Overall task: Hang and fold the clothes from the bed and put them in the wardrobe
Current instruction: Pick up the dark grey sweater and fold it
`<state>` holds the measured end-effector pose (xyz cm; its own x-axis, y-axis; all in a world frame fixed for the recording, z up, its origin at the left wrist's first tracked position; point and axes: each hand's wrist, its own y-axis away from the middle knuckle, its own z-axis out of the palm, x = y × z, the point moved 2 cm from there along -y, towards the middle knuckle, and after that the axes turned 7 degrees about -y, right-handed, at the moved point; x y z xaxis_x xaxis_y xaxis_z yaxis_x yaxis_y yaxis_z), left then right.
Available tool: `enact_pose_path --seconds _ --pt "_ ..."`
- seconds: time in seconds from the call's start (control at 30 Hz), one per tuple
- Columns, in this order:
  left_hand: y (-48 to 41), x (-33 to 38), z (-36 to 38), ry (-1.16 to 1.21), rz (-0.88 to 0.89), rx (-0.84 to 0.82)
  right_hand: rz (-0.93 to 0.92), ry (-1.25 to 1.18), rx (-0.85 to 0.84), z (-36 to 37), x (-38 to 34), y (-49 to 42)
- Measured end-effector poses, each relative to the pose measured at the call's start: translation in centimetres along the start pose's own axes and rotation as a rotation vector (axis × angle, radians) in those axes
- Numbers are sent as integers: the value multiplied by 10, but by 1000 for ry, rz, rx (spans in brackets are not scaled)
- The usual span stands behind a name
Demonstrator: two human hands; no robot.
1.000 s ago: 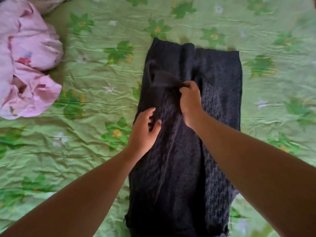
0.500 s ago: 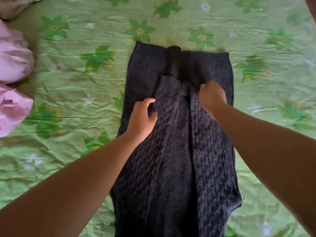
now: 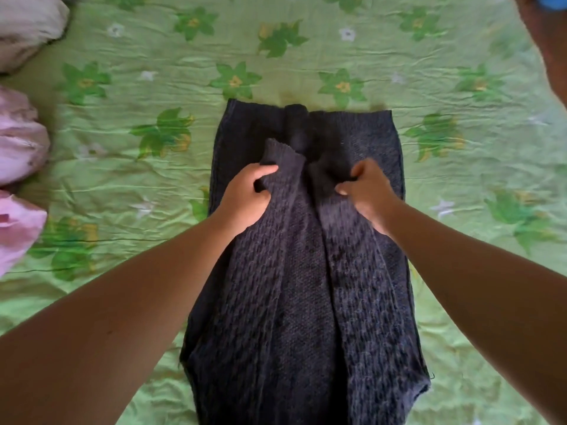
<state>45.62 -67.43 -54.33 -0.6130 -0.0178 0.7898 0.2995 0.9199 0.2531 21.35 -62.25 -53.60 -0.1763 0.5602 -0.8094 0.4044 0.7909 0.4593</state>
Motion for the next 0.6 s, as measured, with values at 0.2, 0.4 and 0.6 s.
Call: enact_pose_path --seconds 0.2,0.4,0.6 --pt "3 -21 6 -509 -83 -10 -3 403 38 -19 25 5" --pt "114 -44 46 -969 172 -108 -238 954 26 -5 88 98" --pt "233 -84 77 -1110 148 -114 -327 1141 -79 10 173 217"
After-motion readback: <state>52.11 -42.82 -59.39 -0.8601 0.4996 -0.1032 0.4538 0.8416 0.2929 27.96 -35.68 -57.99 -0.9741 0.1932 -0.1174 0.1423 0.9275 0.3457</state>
